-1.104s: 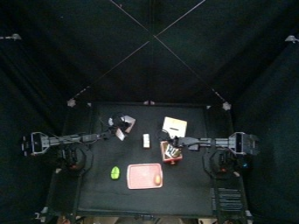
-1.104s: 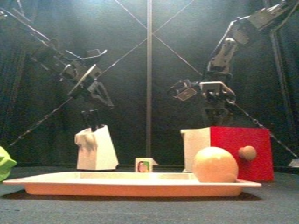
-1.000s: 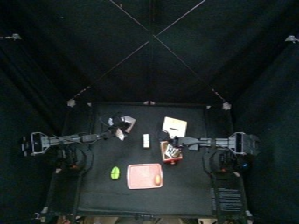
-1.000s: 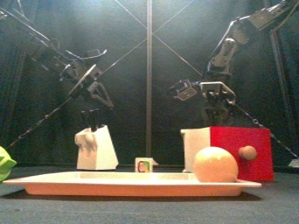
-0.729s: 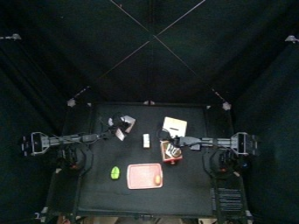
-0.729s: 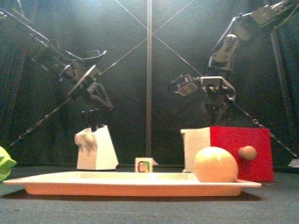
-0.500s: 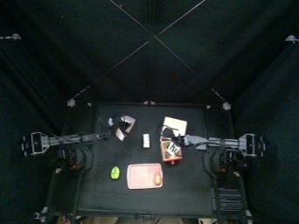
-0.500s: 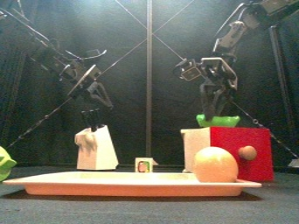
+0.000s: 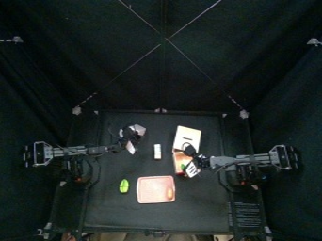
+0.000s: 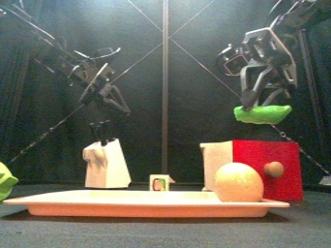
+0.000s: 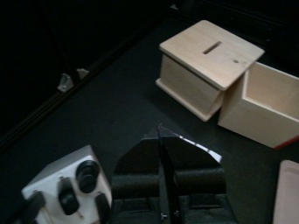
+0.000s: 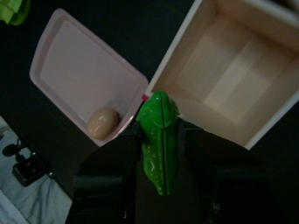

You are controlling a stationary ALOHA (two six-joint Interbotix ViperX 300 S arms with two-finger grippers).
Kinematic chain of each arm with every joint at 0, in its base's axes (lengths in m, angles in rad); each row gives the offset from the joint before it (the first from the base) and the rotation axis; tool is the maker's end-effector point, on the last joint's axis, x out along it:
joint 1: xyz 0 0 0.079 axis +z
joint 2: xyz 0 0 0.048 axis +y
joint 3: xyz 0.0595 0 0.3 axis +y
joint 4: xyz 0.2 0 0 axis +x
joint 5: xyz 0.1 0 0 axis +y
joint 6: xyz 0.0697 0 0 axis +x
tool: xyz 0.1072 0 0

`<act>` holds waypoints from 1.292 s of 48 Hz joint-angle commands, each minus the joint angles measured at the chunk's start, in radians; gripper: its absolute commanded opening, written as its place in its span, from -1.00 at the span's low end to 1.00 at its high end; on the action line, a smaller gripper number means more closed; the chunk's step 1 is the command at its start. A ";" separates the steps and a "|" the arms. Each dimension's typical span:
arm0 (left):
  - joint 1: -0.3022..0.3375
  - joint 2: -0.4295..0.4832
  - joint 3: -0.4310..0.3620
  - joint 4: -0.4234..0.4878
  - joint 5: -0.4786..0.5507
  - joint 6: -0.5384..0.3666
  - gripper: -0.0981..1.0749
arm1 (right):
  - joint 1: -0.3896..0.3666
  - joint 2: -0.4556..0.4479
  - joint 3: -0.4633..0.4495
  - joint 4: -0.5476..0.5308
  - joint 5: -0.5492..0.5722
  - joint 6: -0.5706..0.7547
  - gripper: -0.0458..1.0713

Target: Put pea right of plate

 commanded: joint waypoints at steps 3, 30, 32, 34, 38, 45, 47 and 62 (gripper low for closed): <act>-0.058 -0.003 -0.028 -0.009 0.003 -0.002 -0.33 | 0.095 -0.003 -0.003 -0.121 -0.008 0.170 0.21; -0.179 -0.003 -0.003 -0.083 0.005 -0.002 -0.33 | 0.354 0.202 -0.009 -0.403 0.087 0.735 0.21; -0.181 -0.003 -0.002 -0.083 0.005 -0.002 -0.33 | 0.360 0.232 -0.017 -0.407 0.103 0.756 0.21; -0.181 -0.003 0.000 -0.086 0.005 -0.003 -0.33 | 0.368 0.258 -0.029 -0.410 0.117 0.770 0.21; -0.183 -0.003 0.000 -0.103 0.003 -0.003 -0.33 | 0.394 0.296 -0.054 -0.400 0.141 0.770 0.21; -0.183 -0.002 0.000 -0.144 0.003 -0.002 -0.33 | 0.416 0.304 -0.083 -0.364 0.175 0.792 0.21; -0.183 0.000 0.002 -0.150 0.003 -0.002 -0.33 | 0.416 0.305 -0.087 -0.356 0.192 0.795 0.21; -0.186 0.008 0.005 -0.169 -0.006 0.002 -0.33 | 0.413 0.321 -0.095 -0.311 0.262 0.810 0.21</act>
